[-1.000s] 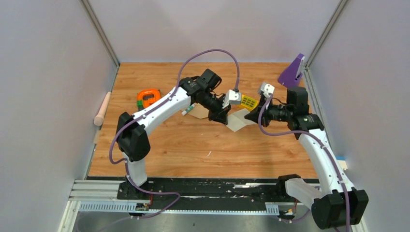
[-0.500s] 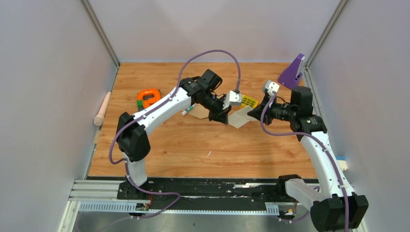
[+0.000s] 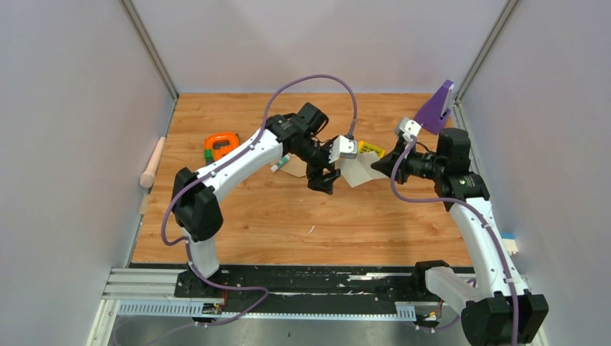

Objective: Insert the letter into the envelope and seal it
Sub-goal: Fold the letter.

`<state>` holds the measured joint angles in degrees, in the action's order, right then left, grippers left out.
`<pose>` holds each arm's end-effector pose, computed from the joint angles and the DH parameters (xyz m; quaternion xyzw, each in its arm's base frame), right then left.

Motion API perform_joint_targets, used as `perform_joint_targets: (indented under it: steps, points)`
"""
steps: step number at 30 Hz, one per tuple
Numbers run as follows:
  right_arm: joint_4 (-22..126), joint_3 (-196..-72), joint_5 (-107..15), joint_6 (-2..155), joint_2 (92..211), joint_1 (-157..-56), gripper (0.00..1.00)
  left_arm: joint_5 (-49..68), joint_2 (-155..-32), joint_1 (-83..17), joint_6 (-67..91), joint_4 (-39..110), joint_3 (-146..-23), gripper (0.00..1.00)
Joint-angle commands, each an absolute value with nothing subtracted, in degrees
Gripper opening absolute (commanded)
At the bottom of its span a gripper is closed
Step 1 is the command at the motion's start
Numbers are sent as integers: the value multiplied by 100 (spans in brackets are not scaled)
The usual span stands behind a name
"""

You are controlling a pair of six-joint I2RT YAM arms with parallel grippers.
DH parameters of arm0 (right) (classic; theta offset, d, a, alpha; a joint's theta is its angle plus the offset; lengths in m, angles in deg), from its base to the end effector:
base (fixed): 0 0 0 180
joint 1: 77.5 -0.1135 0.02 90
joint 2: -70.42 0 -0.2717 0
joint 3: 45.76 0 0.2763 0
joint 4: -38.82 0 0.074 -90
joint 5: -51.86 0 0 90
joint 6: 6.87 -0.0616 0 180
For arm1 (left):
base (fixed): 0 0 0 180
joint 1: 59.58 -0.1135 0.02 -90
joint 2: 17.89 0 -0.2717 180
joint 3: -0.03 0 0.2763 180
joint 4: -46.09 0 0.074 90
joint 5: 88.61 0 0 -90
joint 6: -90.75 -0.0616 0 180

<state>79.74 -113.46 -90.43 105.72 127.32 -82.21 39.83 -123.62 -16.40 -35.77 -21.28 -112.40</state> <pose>0.2348 0.0682 0.3368 -0.3973 0.7040 0.3076 0.5019 0.2859 -0.3208 0.3007 0.6493 0.6479 -0.3318 0.2202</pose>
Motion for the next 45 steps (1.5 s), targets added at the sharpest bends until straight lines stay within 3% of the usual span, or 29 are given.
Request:
perform_joint_targets:
  steps: [1,7,20,26,39,45]
  points:
    - [7969,-11386,-9577,10706,12809,-8205,0,4031,-11909,-1866,-3337,-1929,-11443,90]
    - [8321,-11416,-10337,10922,12966,-8232,0,4097,-11693,-2027,-2901,-1348,-11170,93]
    - [7225,-11322,-10012,9476,13158,-8215,0,5457,-11762,-2066,-2123,-807,-10858,90]
    - [6680,-11150,-9862,8939,13055,-8134,0,5816,-11486,-2408,-219,1469,-9905,91]
    - [5815,-10900,-9533,7780,13157,-7996,0,6290,-11388,-2480,2240,4211,-8919,57]
    - [5737,-10863,-9379,7691,13168,-7957,0,6262,-11395,-2481,2365,4394,-8844,29]
